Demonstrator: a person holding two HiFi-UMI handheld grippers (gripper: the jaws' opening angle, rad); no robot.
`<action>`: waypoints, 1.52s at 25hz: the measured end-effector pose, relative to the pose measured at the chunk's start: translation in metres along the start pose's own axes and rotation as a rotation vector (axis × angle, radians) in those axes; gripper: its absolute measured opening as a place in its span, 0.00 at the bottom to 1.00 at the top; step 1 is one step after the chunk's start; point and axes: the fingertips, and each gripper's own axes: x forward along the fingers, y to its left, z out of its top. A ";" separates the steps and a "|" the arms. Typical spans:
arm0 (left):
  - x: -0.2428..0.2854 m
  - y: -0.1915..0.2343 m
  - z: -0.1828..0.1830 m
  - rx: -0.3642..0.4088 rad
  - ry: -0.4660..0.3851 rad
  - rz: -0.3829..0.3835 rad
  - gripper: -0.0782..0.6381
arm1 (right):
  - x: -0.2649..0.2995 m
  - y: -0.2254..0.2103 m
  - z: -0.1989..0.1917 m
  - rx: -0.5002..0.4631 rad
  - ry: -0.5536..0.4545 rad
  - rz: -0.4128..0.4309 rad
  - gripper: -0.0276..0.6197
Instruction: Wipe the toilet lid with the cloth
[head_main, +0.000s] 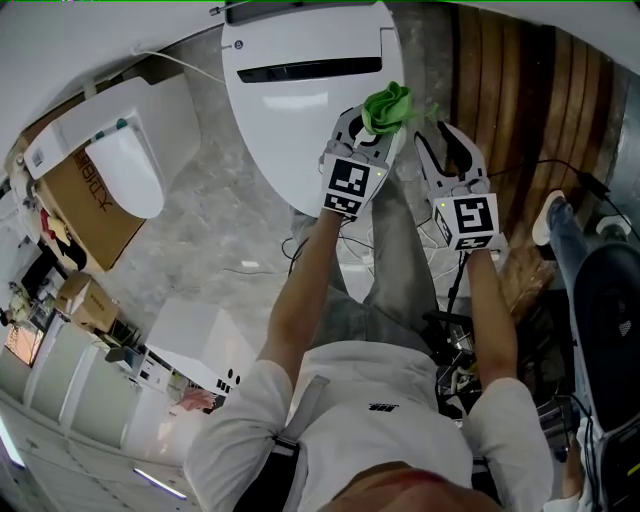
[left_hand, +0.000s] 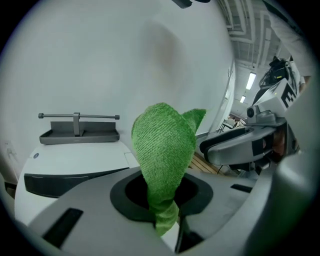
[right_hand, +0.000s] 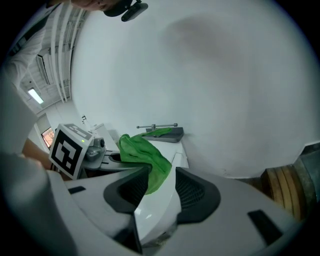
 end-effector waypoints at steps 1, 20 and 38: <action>0.006 0.002 -0.004 -0.001 0.005 -0.001 0.23 | 0.006 -0.005 -0.002 0.011 0.006 0.000 0.32; 0.060 0.027 -0.055 -0.044 0.090 -0.004 0.23 | 0.059 -0.024 -0.039 -0.042 0.033 -0.044 0.35; 0.046 0.058 -0.076 -0.033 0.150 0.029 0.23 | 0.076 0.004 -0.055 -0.057 0.103 -0.041 0.36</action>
